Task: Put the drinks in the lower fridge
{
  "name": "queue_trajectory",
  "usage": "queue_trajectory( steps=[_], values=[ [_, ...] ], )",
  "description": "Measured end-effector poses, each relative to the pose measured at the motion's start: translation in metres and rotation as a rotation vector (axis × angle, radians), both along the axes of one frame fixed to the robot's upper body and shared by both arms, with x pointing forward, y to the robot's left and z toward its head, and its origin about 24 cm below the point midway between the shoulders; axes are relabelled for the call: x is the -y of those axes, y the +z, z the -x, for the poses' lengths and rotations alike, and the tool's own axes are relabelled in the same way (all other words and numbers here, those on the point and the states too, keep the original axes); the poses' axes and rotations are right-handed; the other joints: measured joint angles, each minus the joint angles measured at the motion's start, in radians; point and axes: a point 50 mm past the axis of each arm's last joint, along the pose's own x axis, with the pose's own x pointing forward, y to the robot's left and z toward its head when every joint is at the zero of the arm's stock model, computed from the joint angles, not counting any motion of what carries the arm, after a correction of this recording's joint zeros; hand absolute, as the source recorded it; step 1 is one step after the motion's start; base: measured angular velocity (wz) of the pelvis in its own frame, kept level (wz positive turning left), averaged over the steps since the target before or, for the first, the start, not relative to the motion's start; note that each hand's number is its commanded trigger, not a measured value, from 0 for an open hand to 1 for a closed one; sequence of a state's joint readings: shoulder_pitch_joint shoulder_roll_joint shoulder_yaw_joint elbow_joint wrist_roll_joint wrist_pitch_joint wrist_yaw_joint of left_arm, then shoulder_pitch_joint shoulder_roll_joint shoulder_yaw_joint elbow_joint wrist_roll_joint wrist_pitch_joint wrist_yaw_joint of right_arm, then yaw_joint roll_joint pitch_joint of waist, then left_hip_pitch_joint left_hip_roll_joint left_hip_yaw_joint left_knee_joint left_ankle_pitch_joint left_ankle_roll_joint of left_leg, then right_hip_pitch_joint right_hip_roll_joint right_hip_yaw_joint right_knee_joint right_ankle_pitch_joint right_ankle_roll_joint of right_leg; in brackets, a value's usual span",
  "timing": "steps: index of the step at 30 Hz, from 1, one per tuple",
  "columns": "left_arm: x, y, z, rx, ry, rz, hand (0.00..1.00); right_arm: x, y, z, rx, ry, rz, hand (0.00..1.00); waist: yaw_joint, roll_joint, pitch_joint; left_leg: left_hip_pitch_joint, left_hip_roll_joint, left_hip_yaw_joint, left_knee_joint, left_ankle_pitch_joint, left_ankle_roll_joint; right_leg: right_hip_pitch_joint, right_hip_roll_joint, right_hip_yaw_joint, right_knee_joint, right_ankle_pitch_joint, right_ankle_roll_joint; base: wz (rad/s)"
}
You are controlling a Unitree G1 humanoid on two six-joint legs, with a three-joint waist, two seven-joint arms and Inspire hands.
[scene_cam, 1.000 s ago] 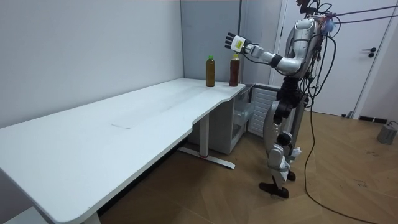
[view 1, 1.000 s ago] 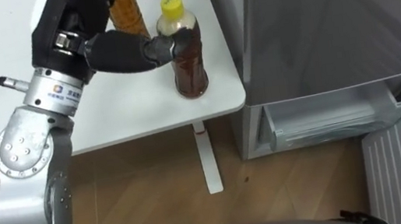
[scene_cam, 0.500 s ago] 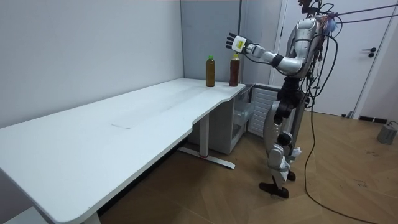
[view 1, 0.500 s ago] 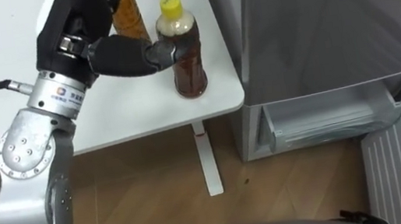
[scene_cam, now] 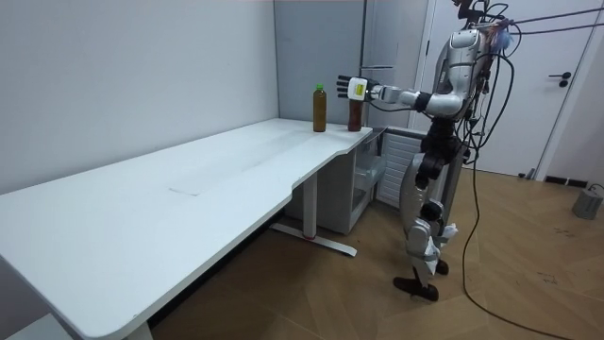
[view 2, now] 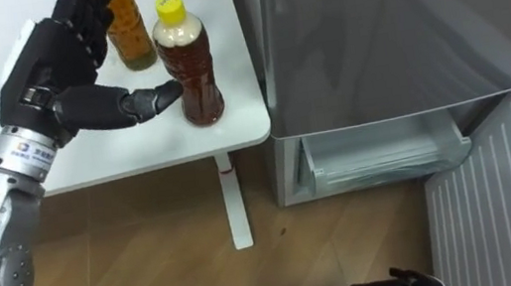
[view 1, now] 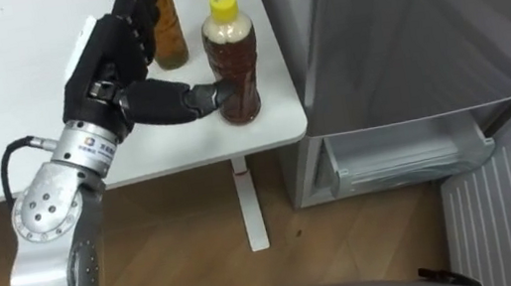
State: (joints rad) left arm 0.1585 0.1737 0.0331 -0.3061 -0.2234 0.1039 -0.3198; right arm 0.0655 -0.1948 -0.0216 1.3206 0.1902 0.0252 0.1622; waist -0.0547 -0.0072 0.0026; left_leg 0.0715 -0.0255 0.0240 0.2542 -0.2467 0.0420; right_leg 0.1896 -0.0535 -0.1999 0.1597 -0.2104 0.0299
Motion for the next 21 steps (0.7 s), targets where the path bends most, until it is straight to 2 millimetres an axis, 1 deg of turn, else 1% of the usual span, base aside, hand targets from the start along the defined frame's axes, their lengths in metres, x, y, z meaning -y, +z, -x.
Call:
queue_trajectory(
  steps=[3, 7, 10, 15, 21],
  values=[
    [0.0, 0.0, 0.0, 0.0, 0.005, 0.004, 0.0, 0.002, 0.0, 0.0, 0.001, -0.001, 0.004, 0.0, -0.004, 0.005, -0.0002, 0.0, -0.002, 0.0, 0.0, 0.0, 0.0, 0.001, 0.0, -0.002, 0.0, 0.0, 0.0, 0.0],
    [0.001, 0.0, 0.0, -0.001, 0.003, 0.025, 0.0, 0.002, 0.0, 0.0, 0.001, -0.002, 0.011, 0.0, -0.007, 0.005, 0.0007, 0.0, -0.003, 0.0, 0.0, 0.0, 0.0, 0.001, 0.0, -0.003, -0.001, 0.0, 0.0, 0.0],
    [0.003, -0.007, 0.0, -0.031, -0.003, 0.03, 0.0, 0.002, 0.001, -0.001, 0.002, -0.003, 0.017, 0.0, -0.007, 0.009, 0.0016, -0.005, -0.003, 0.0, 0.0, 0.0, 0.0, -0.001, 0.0, -0.003, -0.004, 0.0, 0.0, 0.0],
    [0.006, -0.018, 0.0, -0.077, -0.017, 0.039, 0.0, 0.003, 0.001, -0.001, 0.001, -0.006, 0.026, 0.0, -0.009, 0.016, -0.0012, -0.008, -0.003, 0.0, 0.0, 0.0, -0.001, -0.002, 0.002, -0.006, -0.006, 0.0, 0.0, 0.0],
    [0.007, -0.017, 0.0, -0.074, -0.022, 0.054, 0.0, 0.003, 0.001, -0.002, 0.005, -0.006, 0.031, 0.0, -0.023, 0.018, -0.002, -0.005, -0.003, 0.005, 0.0, 0.0, -0.001, 0.0, 0.002, -0.003, -0.007, 0.0, 0.0, -0.01]
  ],
)
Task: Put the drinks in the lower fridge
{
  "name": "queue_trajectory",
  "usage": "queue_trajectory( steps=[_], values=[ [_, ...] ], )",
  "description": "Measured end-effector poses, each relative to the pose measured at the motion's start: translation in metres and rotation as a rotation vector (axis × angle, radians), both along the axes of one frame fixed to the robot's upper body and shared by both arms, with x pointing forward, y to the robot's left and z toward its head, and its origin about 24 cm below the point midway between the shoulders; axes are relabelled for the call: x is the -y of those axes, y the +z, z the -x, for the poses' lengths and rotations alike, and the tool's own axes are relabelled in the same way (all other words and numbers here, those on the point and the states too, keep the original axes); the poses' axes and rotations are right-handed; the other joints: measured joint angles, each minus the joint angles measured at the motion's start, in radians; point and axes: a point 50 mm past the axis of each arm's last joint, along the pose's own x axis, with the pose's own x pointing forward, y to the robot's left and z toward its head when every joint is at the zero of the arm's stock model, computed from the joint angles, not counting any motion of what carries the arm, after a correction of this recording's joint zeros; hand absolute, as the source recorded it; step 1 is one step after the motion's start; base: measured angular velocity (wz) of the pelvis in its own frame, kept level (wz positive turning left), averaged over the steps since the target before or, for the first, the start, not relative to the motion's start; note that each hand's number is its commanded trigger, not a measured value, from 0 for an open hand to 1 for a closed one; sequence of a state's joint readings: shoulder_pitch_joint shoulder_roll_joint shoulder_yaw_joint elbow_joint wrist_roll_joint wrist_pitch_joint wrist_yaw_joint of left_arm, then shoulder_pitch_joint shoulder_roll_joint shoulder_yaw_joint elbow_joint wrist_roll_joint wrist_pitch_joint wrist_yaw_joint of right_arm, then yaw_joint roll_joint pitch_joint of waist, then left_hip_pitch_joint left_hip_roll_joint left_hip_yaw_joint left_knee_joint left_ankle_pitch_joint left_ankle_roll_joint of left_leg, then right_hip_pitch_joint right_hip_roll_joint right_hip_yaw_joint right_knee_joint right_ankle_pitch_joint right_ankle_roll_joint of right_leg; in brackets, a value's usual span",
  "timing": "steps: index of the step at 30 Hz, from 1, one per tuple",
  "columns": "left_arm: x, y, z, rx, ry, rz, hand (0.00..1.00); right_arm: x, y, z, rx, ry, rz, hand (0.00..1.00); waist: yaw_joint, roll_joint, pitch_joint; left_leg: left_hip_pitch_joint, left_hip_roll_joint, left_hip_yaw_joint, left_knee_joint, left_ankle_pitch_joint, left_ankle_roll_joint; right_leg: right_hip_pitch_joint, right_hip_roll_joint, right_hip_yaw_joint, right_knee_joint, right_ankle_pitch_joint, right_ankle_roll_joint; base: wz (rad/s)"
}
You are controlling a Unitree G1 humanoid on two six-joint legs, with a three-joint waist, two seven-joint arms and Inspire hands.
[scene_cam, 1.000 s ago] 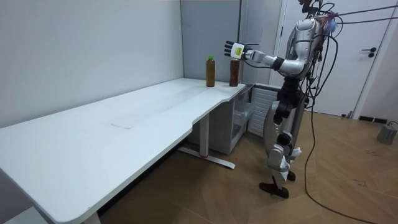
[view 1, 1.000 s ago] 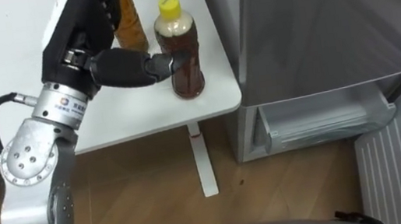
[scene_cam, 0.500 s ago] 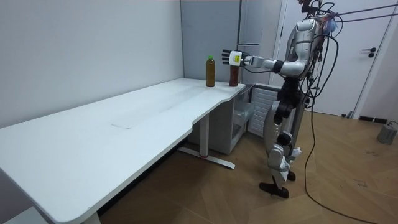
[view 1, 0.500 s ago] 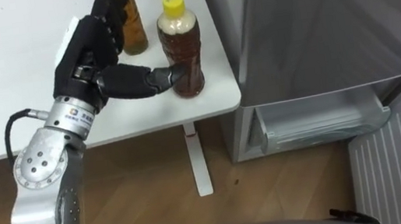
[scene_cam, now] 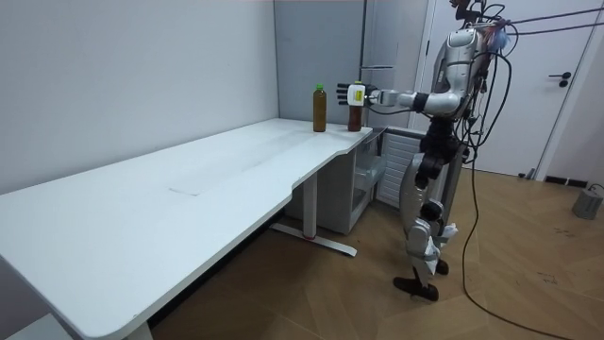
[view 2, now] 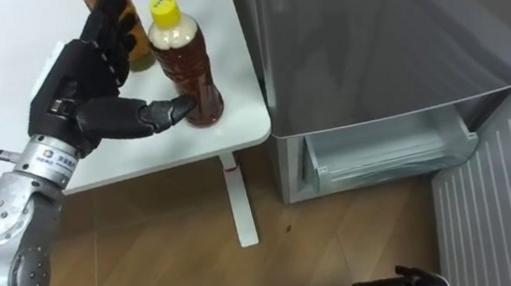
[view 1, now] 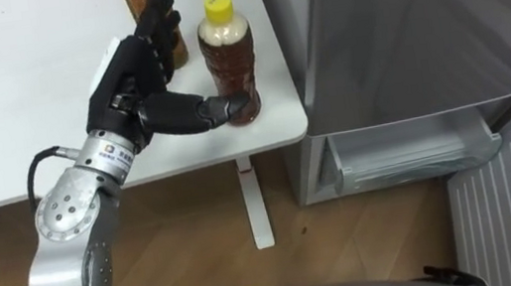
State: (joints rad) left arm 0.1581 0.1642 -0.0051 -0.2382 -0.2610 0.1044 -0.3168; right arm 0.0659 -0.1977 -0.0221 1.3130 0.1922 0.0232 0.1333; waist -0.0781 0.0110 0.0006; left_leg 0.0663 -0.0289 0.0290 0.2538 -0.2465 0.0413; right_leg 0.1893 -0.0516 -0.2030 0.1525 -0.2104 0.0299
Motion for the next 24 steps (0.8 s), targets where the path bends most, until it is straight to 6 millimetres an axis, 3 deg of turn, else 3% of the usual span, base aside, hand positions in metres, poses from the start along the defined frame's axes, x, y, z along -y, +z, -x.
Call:
queue_trajectory(
  steps=[11, 24],
  values=[
    [0.002, 0.001, 0.0, -0.002, -0.016, 0.027, 0.0, 0.003, 0.002, -0.001, 0.018, 0.002, 0.001, 0.0, -0.012, 0.011, 0.0056, 0.016, 0.01, 0.022, -0.017, 0.001, -0.001, -0.001, 0.002, 0.019, 0.001, 0.0, 0.0, -0.06],
    [0.003, 0.011, -0.009, 0.043, -0.032, 0.019, 0.0, 0.0, 0.0, 0.003, 0.013, -0.013, -0.009, 0.0, -0.028, -0.009, 0.0083, 0.028, 0.012, 0.036, -0.016, 0.002, -0.003, -0.009, 0.002, 0.03, 0.001, 0.0, 0.0, -0.02]
  ],
)
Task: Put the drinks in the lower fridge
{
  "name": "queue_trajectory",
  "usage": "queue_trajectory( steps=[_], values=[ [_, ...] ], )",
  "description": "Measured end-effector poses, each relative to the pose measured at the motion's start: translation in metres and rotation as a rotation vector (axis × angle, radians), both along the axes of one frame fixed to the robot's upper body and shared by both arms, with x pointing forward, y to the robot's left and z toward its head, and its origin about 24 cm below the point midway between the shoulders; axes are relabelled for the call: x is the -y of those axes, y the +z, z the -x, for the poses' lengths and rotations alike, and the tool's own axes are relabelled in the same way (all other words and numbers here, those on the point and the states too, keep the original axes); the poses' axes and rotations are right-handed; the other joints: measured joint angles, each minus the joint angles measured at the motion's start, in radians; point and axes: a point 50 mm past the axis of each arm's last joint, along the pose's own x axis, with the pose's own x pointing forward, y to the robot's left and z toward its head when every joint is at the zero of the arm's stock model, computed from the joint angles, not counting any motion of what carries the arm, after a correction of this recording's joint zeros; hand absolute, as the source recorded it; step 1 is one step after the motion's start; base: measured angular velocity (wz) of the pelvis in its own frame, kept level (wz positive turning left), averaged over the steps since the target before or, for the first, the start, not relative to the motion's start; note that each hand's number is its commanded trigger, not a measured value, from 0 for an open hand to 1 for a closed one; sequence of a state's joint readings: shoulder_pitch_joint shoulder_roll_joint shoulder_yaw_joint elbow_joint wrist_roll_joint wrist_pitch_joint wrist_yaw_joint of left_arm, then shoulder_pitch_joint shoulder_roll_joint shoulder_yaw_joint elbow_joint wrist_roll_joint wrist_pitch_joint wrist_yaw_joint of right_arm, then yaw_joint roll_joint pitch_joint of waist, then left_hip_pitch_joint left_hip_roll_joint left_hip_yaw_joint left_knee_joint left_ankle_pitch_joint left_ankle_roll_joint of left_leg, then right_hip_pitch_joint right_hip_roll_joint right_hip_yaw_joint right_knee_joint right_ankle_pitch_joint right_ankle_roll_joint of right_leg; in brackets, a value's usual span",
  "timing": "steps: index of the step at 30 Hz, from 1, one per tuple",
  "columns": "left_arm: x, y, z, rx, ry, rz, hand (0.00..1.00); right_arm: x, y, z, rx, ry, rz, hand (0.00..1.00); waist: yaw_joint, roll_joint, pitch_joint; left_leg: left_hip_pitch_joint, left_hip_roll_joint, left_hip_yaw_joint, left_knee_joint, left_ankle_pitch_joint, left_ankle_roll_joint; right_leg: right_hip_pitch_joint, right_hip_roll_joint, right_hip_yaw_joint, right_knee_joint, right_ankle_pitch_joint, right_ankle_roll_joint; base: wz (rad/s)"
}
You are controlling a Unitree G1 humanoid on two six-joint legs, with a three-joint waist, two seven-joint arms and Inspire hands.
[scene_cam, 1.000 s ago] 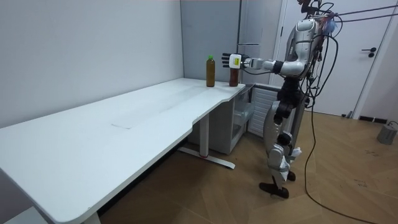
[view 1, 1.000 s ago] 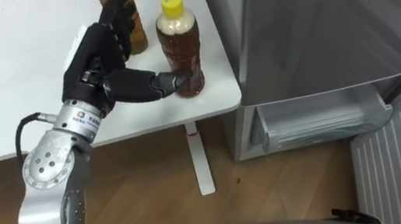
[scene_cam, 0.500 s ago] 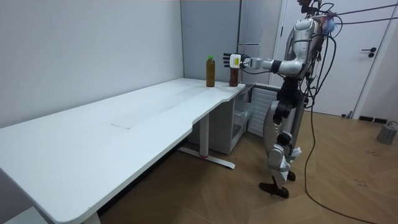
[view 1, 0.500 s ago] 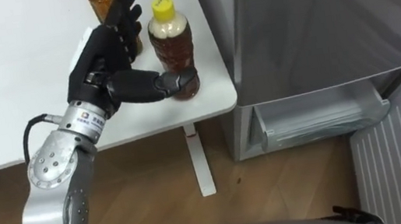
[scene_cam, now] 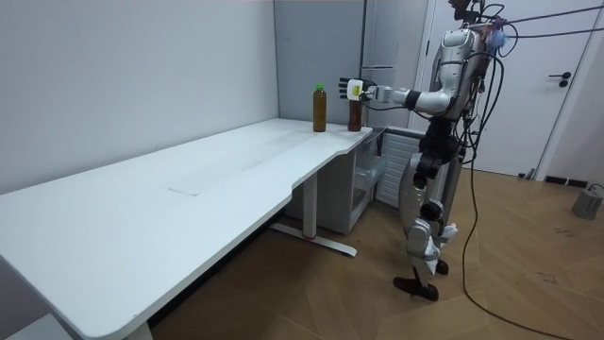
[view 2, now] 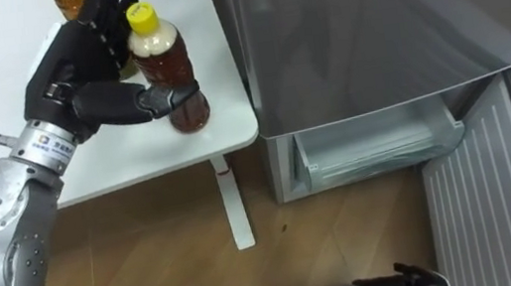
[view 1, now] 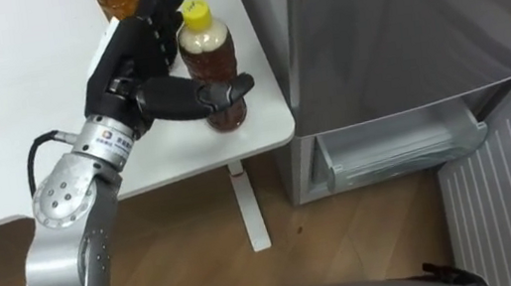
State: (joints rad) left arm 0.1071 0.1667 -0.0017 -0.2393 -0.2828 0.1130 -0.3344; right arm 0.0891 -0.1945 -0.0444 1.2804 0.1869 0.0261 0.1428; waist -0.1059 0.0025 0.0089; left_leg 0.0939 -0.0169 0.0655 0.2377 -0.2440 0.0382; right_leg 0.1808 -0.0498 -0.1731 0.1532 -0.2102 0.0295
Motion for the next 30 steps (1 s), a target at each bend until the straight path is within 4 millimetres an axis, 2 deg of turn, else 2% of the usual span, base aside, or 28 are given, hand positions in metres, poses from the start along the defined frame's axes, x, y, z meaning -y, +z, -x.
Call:
queue_trajectory(
  steps=[10, 18, 30],
  values=[
    [-0.002, -0.005, -0.001, -0.022, 0.027, -0.001, 0.0, 0.001, 0.0, 0.005, -0.01, -0.016, 0.0, 0.0, -0.003, -0.001, 0.0014, 0.008, 0.003, 0.015, -0.01, 0.0, 0.0, 0.01, 0.0, 0.008, 0.006, 0.0, -0.001, -0.03],
    [-0.006, -0.019, -0.006, -0.089, 0.065, -0.003, 0.0, 0.002, 0.0, 0.008, -0.03, -0.024, -0.002, 0.0, -0.004, 0.008, 0.0017, 0.007, 0.005, 0.016, -0.006, 0.0, 0.0, 0.008, 0.001, 0.008, 0.014, 0.001, -0.001, 0.0],
    [-0.008, -0.028, -0.008, -0.146, 0.083, -0.005, 0.0, 0.005, 0.0, 0.01, -0.049, -0.035, 0.002, 0.0, -0.01, 0.02, 0.0006, 0.0, 0.005, 0.018, -0.008, 0.0, 0.0, -0.005, 0.001, 0.009, 0.017, 0.001, -0.001, 0.0]
  ],
)
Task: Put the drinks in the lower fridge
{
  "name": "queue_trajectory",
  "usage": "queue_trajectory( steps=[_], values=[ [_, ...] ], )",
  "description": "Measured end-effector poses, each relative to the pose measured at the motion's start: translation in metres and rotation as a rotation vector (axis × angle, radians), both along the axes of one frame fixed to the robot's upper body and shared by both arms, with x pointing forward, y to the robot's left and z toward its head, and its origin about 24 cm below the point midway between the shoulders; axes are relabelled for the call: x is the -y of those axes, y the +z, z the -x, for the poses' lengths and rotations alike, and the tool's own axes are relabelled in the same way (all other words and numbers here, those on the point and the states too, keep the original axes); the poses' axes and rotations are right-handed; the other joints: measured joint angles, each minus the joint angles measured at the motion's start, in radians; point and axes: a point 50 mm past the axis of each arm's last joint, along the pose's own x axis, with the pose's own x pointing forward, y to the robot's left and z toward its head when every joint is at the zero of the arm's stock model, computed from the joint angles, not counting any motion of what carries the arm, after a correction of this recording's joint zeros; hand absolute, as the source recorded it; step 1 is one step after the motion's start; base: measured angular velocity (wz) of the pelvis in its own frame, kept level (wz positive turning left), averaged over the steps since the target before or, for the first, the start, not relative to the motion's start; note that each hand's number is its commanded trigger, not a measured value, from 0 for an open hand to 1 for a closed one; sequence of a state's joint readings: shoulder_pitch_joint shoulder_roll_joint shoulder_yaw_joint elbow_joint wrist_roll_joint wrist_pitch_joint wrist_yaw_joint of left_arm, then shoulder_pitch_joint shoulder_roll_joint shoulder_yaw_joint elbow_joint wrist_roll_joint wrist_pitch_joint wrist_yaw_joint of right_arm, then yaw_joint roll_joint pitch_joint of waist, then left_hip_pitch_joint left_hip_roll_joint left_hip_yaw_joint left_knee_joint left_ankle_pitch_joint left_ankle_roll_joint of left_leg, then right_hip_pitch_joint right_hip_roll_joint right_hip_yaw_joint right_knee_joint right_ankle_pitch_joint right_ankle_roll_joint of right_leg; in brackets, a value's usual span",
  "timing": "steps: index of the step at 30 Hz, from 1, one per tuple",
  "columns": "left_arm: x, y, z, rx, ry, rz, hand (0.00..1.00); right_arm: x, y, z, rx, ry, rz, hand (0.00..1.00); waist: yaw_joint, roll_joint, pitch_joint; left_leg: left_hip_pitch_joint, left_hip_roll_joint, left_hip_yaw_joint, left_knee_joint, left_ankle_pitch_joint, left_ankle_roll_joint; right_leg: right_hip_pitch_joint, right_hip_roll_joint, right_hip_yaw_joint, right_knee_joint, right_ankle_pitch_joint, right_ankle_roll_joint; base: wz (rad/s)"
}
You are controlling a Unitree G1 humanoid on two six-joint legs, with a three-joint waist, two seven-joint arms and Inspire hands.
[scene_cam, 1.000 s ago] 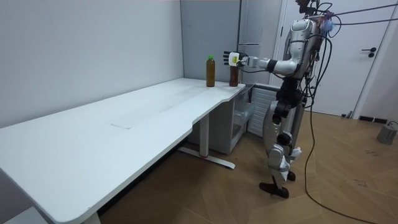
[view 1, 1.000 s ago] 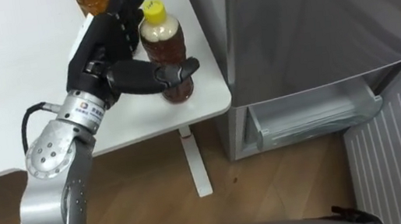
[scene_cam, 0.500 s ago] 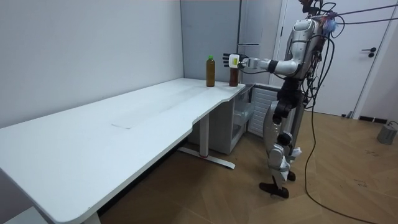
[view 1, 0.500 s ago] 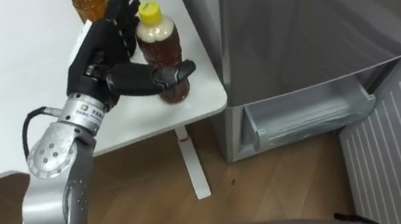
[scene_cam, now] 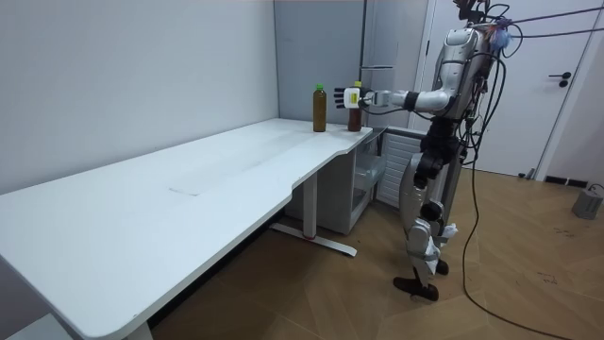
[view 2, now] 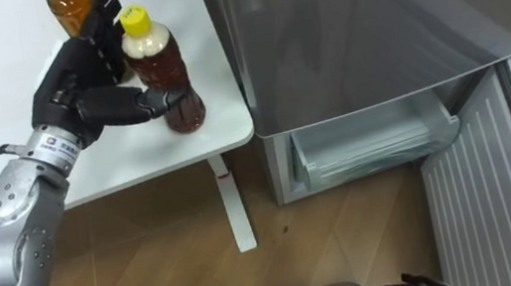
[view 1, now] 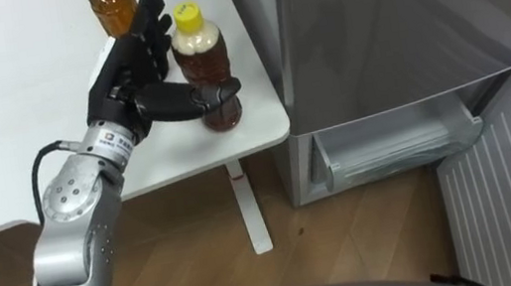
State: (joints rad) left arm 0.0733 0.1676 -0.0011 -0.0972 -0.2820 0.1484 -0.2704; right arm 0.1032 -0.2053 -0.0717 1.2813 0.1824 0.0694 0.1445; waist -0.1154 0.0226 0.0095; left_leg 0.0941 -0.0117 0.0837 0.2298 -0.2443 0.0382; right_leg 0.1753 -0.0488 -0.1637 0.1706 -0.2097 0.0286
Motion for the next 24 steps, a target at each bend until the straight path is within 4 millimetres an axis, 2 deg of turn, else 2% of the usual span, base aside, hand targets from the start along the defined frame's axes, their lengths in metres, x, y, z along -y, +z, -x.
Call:
queue_trajectory(
  steps=[6, 13, 24],
  values=[
    [-0.001, -0.003, -0.001, -0.015, -0.007, -0.004, 0.0, 0.0, 0.0, 0.001, -0.016, -0.003, -0.004, 0.0, -0.011, 0.0, -0.0008, -0.004, 0.0, 0.002, 0.001, 0.0, 0.0, -0.002, 0.0, 0.002, 0.0, 0.0, 0.0, 0.0],
    [0.0, -0.004, -0.009, -0.031, -0.019, -0.004, 0.0, 0.001, 0.0, 0.003, -0.032, -0.008, -0.003, 0.0, -0.021, 0.007, -0.005, 0.007, -0.001, 0.02, -0.003, 0.0, 0.0, -0.002, 0.001, 0.025, -0.001, 0.0, 0.0, -0.08],
    [0.003, 0.006, -0.019, 0.006, -0.033, 0.028, 0.0, 0.004, 0.0, 0.009, -0.054, -0.014, 0.004, 0.0, -0.024, 0.012, -0.0028, 0.016, 0.001, 0.023, -0.012, 0.0, 0.0, -0.001, 0.002, 0.042, 0.003, 0.0, 0.0, -0.03]
  ],
)
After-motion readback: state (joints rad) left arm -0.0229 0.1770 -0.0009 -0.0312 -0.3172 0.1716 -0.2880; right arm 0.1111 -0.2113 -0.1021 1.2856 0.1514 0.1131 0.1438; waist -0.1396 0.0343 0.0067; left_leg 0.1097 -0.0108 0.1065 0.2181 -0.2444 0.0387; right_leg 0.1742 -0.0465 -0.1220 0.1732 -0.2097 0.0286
